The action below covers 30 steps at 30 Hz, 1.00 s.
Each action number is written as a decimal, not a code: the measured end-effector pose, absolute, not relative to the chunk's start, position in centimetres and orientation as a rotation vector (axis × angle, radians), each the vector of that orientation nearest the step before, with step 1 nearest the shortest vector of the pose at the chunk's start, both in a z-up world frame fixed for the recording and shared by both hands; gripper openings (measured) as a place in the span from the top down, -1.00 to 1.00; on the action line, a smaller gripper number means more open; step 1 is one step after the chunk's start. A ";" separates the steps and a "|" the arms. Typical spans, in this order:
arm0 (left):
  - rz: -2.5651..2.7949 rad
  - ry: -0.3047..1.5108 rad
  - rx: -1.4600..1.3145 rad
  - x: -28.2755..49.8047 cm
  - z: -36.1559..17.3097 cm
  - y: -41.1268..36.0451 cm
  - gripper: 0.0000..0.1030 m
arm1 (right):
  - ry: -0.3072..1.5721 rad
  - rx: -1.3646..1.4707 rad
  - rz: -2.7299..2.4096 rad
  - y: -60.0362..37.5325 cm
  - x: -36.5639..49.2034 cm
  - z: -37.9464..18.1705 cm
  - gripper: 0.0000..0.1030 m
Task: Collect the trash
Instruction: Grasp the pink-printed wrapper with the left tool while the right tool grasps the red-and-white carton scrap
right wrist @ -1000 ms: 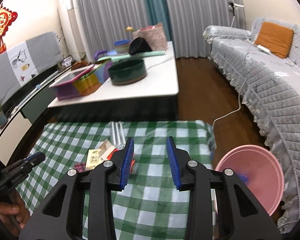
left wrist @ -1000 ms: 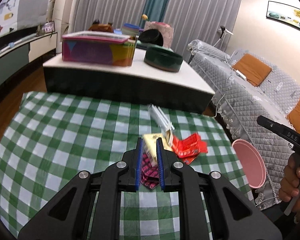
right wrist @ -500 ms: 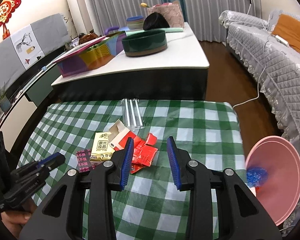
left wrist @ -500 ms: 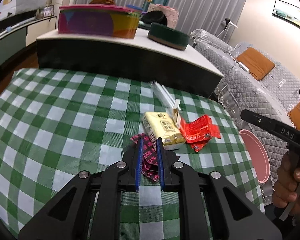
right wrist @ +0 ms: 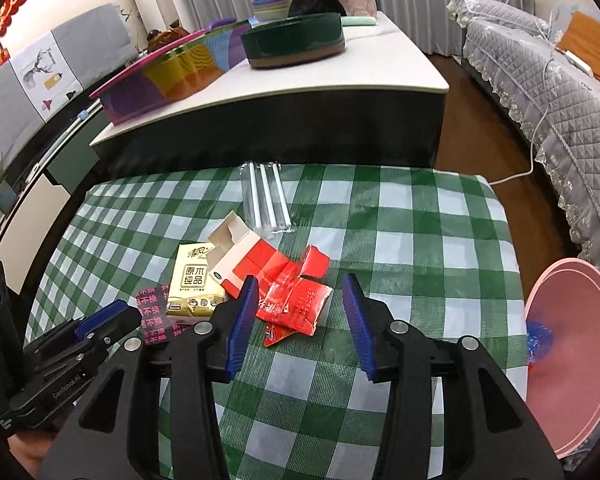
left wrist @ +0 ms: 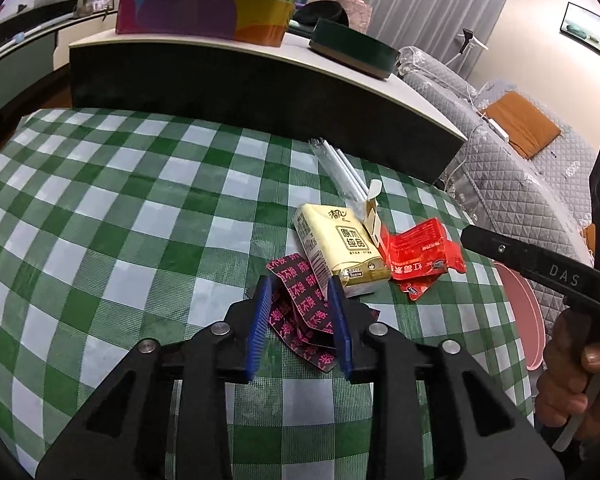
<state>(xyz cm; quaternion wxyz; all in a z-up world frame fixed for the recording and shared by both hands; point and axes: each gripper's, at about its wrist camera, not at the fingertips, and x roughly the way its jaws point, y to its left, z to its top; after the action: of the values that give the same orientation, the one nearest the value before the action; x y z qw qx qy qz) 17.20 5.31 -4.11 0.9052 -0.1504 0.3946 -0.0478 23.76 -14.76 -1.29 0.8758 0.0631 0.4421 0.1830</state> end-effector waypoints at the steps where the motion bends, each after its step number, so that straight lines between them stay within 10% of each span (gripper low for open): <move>1: -0.101 0.818 -0.308 17.3 -4.2 5.2 0.43 | 0.928 0.131 0.381 -14.7 23.9 -1.4 0.13; 13: -0.109 0.863 -0.308 17.9 -5.2 4.6 0.69 | 0.983 0.107 0.386 -14.0 24.6 -2.9 0.19; 21: -0.112 0.837 -0.284 17.5 -4.3 4.5 0.97 | 0.974 0.086 0.387 -14.0 24.3 -2.5 0.82; 30: -0.085 0.800 -0.232 16.9 -2.9 4.2 0.99 | 0.940 0.080 0.415 -14.4 23.3 -1.2 0.95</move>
<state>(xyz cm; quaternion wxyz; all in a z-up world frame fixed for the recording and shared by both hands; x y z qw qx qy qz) 16.94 4.17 -2.88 0.9136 -0.1127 0.3885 -0.0413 23.33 -14.35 -1.24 0.8702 0.0385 0.4494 0.1983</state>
